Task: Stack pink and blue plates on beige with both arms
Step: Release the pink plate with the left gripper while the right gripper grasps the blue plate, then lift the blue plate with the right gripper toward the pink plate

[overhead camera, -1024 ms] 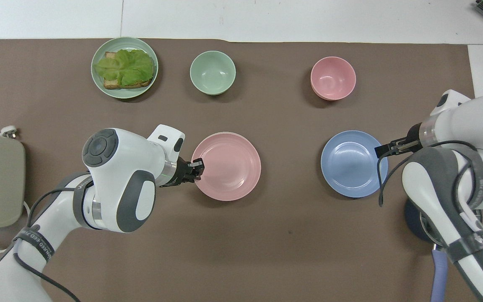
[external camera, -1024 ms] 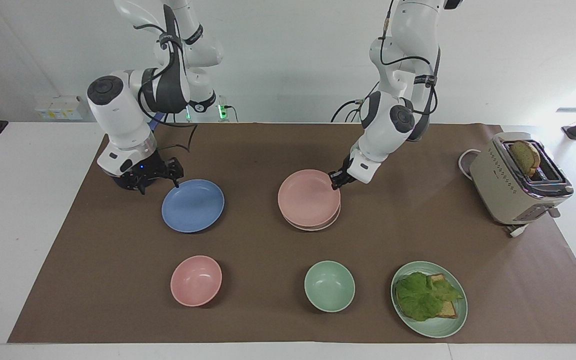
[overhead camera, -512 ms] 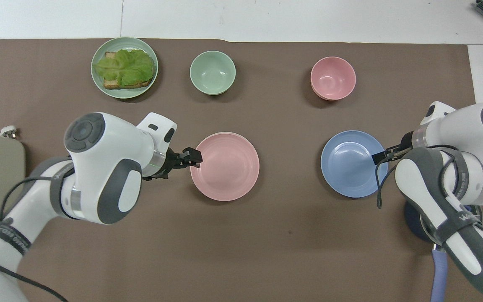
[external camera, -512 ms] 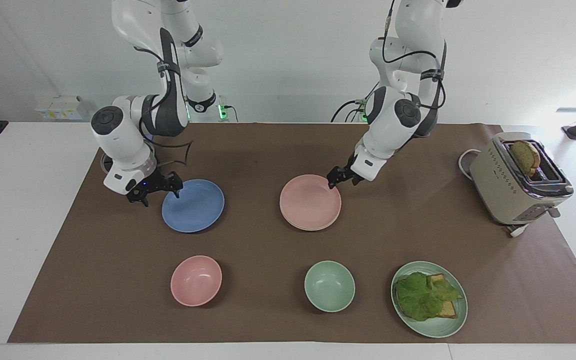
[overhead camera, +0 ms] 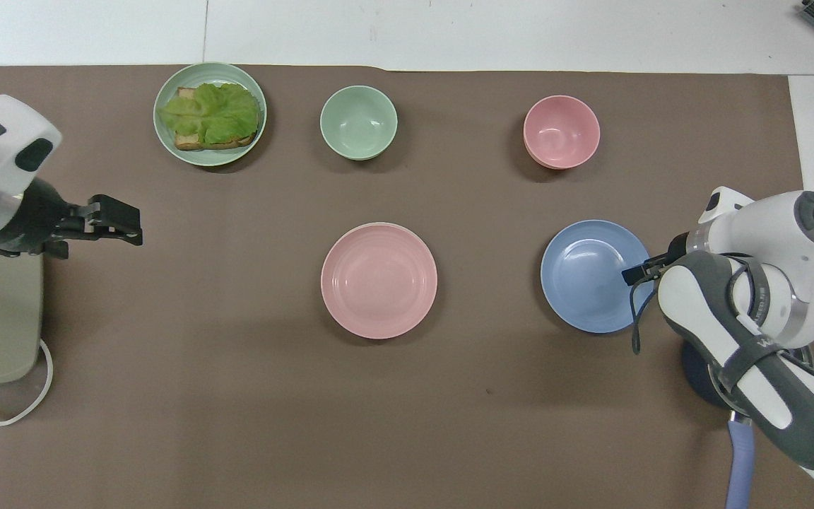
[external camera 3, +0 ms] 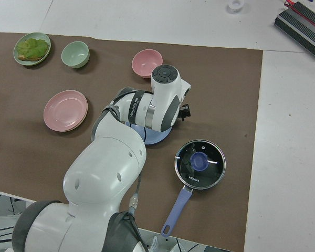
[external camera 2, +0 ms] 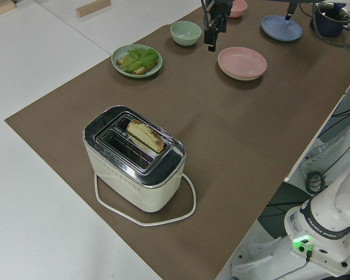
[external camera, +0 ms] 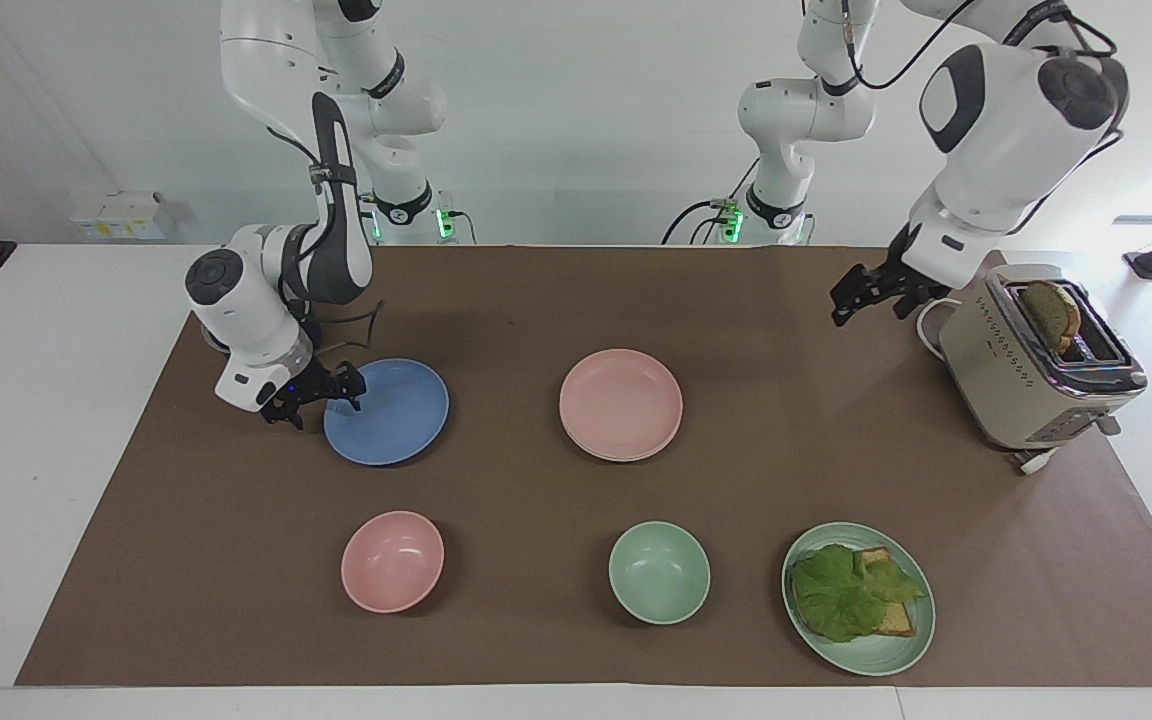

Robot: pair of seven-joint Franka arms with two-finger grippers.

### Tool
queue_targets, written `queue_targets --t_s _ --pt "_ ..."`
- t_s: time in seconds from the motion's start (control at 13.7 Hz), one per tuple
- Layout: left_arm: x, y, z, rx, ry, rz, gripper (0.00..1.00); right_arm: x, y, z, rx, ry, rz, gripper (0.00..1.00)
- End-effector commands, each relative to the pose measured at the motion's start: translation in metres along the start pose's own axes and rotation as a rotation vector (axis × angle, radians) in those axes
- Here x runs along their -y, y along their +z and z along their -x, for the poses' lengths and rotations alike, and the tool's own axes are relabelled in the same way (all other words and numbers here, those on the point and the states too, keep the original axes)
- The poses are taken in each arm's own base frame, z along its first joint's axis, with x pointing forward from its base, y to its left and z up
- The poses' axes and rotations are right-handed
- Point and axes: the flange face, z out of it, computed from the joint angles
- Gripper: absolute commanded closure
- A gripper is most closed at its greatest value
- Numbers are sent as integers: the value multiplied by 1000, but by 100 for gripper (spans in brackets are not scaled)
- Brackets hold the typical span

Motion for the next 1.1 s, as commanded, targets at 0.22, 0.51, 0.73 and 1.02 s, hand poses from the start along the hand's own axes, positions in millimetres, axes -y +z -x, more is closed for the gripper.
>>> queue_targets --t_s 0.22,0.51,0.73,1.02 --pt "40 -70 14 -20 70 -39 0 -1 7 6 -4 0 -19 99" --pt "37 -87 27 -54 73 -31 0 -2 2 2 6 46 -27 100" --pt "38 -87 27 -54 70 -29 0 1 -36 -7 26 36 -48 100" --pt "38 -88 28 -56 70 -29 0 14 -90 -12 15 18 -59 100"
